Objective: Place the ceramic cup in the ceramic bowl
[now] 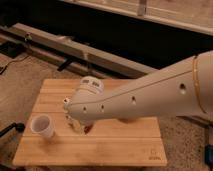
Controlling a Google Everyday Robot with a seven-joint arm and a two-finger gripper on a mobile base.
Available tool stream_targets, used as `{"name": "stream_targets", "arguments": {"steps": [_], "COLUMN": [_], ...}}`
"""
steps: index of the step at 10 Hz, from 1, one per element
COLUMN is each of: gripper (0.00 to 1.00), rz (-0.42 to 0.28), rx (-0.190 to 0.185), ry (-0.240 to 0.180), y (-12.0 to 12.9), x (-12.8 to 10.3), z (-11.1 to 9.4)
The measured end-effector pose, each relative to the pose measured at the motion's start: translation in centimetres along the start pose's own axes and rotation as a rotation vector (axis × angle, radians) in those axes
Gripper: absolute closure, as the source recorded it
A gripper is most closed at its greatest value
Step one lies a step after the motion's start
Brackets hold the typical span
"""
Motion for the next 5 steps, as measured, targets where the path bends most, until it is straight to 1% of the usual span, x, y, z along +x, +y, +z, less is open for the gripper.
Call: {"name": "stream_targets", "arguments": {"steps": [1,2,3,5], "gripper": [0.20,0.20,0.20,0.20], "rz": [-0.011,-0.037,-0.051,-0.100], "rx": [-0.009,-0.007,-0.002,0.005], "ry": [0.015,0.028,0.031,0.029], "y": [1.0,2.2,3.1,6.4], "x": [-0.8,-1.6,-1.9,-1.8], "z": [0.4,1.2,1.7,2.3]}}
